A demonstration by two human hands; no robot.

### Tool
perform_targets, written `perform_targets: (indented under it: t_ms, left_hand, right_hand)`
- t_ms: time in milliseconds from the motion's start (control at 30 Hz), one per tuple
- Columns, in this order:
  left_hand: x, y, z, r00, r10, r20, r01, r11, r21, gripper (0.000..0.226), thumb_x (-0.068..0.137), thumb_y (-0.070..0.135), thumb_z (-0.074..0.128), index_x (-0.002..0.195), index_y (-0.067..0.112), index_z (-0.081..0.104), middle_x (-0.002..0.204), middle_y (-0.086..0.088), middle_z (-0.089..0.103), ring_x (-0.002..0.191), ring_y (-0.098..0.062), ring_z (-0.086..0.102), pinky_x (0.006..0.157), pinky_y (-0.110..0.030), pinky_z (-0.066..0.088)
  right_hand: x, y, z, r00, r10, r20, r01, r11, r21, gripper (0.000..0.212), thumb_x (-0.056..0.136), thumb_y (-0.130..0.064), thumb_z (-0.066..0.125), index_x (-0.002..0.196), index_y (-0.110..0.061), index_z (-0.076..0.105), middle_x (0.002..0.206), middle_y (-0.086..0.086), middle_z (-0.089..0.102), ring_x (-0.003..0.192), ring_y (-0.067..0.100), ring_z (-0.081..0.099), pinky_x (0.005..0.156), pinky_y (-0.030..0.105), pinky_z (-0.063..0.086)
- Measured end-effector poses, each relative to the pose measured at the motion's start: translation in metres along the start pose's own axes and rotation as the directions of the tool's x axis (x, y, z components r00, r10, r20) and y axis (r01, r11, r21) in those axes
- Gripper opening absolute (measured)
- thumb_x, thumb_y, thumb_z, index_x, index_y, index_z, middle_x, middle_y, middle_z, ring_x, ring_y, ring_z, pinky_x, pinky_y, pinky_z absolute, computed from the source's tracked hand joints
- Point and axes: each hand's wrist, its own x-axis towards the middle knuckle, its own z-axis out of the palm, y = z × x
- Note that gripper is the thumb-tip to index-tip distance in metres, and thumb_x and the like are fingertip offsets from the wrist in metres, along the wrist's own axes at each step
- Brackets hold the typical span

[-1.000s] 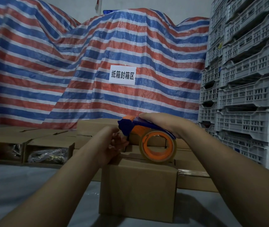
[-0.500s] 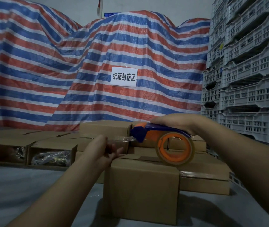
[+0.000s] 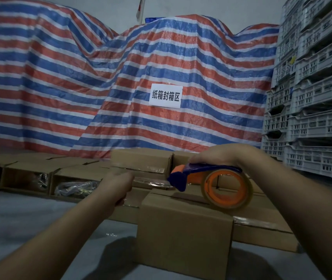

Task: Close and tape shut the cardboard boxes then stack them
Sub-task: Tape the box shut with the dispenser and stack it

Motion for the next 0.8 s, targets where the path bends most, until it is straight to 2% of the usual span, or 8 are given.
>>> perform_targets:
  t_ms: [100, 233, 333, 433, 500, 633, 733, 800]
  left_hand:
    - [0.001, -0.007, -0.004, 0.999, 0.018, 0.026, -0.020, 0.997, 0.081, 0.017, 0.095, 0.013, 0.047, 0.079, 0.012, 0.050, 0.064, -0.005, 0.042, 0.049, -0.014, 0.031, 0.048, -0.021, 0.026]
    - [0.002, -0.015, -0.009, 0.997, -0.014, 0.075, 0.005, 0.993, 0.114, 0.019, 0.096, 0.015, 0.047, 0.077, 0.012, 0.048, 0.063, -0.004, 0.041, 0.046, -0.013, 0.030, 0.045, -0.020, 0.025]
    - [0.002, -0.018, -0.011, 0.994, -0.036, 0.105, 0.023, 0.992, 0.122, 0.019, 0.097, 0.016, 0.047, 0.079, 0.012, 0.049, 0.064, -0.004, 0.041, 0.048, -0.012, 0.030, 0.045, -0.020, 0.024]
    - [0.004, -0.020, -0.012, 0.992, -0.043, 0.122, 0.027, 0.990, 0.136, 0.018, 0.097, 0.017, 0.047, 0.081, 0.011, 0.049, 0.066, -0.005, 0.042, 0.049, -0.012, 0.030, 0.045, -0.021, 0.024]
    - [0.004, -0.025, -0.010, 0.992, -0.055, 0.114, 0.035, 0.985, 0.171, 0.017, 0.097, 0.017, 0.047, 0.083, 0.011, 0.051, 0.068, -0.005, 0.044, 0.049, -0.012, 0.031, 0.045, -0.021, 0.026]
    - [-0.008, -0.050, 0.006, 0.958, -0.225, 0.180, 0.191, 0.963, 0.187, 0.019, 0.099, 0.025, 0.048, 0.092, 0.010, 0.057, 0.073, -0.005, 0.048, 0.058, -0.014, 0.038, 0.049, -0.023, 0.033]
    - [-0.015, -0.057, 0.019, 0.939, -0.246, 0.239, 0.226, 0.968, 0.110, 0.019, 0.097, 0.026, 0.053, 0.088, 0.012, 0.059, 0.076, -0.006, 0.056, 0.068, -0.019, 0.047, 0.061, -0.028, 0.043]
    - [-0.020, -0.056, 0.021, 0.936, -0.251, 0.247, 0.245, 0.968, 0.056, 0.020, 0.097, 0.029, 0.055, 0.090, 0.011, 0.062, 0.083, -0.009, 0.060, 0.080, -0.024, 0.053, 0.072, -0.034, 0.047]
  right_hand:
    - [0.005, -0.010, 0.003, 0.999, 0.044, 0.000, -0.043, 0.995, -0.091, 0.037, 0.099, -0.056, 0.047, 0.098, -0.022, 0.062, 0.054, -0.010, 0.065, 0.044, 0.002, 0.058, 0.056, 0.020, 0.046]
    - [0.008, -0.016, 0.004, 0.998, 0.065, 0.019, -0.063, 0.994, -0.093, 0.033, 0.100, -0.053, 0.049, 0.102, -0.021, 0.057, 0.051, -0.010, 0.065, 0.042, 0.002, 0.060, 0.042, 0.012, 0.044]
    - [0.008, -0.016, 0.004, 0.999, 0.042, 0.023, -0.039, 0.992, -0.119, 0.032, 0.101, -0.053, 0.047, 0.099, -0.022, 0.057, 0.049, -0.012, 0.063, 0.042, 0.000, 0.059, 0.043, 0.013, 0.044]
    - [0.010, -0.014, 0.004, 1.000, 0.011, 0.016, -0.008, 0.986, -0.167, 0.032, 0.102, -0.054, 0.045, 0.096, -0.025, 0.058, 0.048, -0.014, 0.062, 0.042, -0.002, 0.058, 0.057, 0.019, 0.042]
    - [0.010, -0.013, 0.004, 1.000, 0.012, 0.017, -0.009, 0.986, -0.168, 0.033, 0.102, -0.054, 0.044, 0.096, -0.025, 0.058, 0.048, -0.015, 0.062, 0.041, -0.002, 0.058, 0.060, 0.020, 0.041]
    - [0.011, -0.013, 0.005, 1.000, 0.006, 0.020, -0.003, 0.986, -0.169, 0.033, 0.102, -0.055, 0.043, 0.097, -0.026, 0.058, 0.049, -0.015, 0.062, 0.042, -0.003, 0.057, 0.059, 0.019, 0.041]
    - [0.011, -0.011, 0.005, 1.000, 0.009, 0.021, -0.006, 0.989, -0.146, 0.032, 0.102, -0.054, 0.043, 0.097, -0.025, 0.058, 0.050, -0.015, 0.063, 0.042, -0.002, 0.058, 0.054, 0.016, 0.043]
    - [0.011, -0.009, 0.005, 1.000, 0.012, 0.029, -0.009, 0.994, -0.104, 0.033, 0.102, -0.054, 0.045, 0.098, -0.024, 0.059, 0.053, -0.013, 0.065, 0.044, -0.001, 0.059, 0.058, 0.018, 0.045]
